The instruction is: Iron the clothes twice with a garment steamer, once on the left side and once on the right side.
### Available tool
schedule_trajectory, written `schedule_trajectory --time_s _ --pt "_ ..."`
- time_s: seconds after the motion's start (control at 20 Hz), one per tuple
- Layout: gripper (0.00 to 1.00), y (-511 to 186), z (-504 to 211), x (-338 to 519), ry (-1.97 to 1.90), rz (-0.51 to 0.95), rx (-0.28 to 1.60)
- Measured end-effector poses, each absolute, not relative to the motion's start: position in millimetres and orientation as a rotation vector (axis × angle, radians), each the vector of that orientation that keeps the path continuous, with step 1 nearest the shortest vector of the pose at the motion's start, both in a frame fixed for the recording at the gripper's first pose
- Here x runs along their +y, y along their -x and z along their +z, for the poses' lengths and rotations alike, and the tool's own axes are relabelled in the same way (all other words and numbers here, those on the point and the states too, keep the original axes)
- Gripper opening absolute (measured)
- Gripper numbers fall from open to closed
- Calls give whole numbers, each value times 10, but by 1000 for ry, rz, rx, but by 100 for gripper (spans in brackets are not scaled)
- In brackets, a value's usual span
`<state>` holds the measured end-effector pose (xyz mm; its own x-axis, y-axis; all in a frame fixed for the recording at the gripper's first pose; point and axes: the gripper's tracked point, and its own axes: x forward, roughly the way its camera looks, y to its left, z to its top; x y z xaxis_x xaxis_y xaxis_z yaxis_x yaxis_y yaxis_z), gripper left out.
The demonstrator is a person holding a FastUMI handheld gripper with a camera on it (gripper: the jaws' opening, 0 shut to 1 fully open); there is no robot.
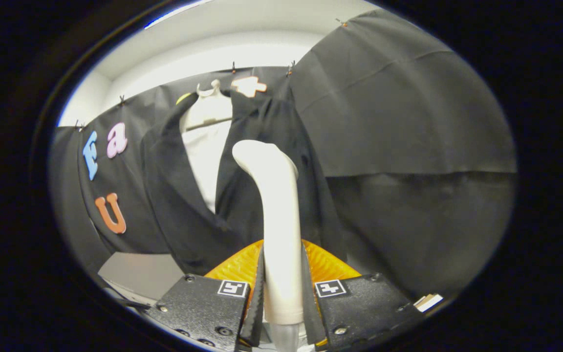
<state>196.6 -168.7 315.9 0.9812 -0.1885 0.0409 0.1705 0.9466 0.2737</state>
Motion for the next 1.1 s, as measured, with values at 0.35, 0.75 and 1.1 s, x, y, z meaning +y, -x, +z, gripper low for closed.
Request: schedule_trajectory --time_s 0.35,0.75,1.1 --pt "37 -2276 3677 -1577 -250 -189 -121" --pt "37 -2417 3535 -1549 -204 -216 -83" --pt "37 -2368 3186 -1495 -177 -219 -35"
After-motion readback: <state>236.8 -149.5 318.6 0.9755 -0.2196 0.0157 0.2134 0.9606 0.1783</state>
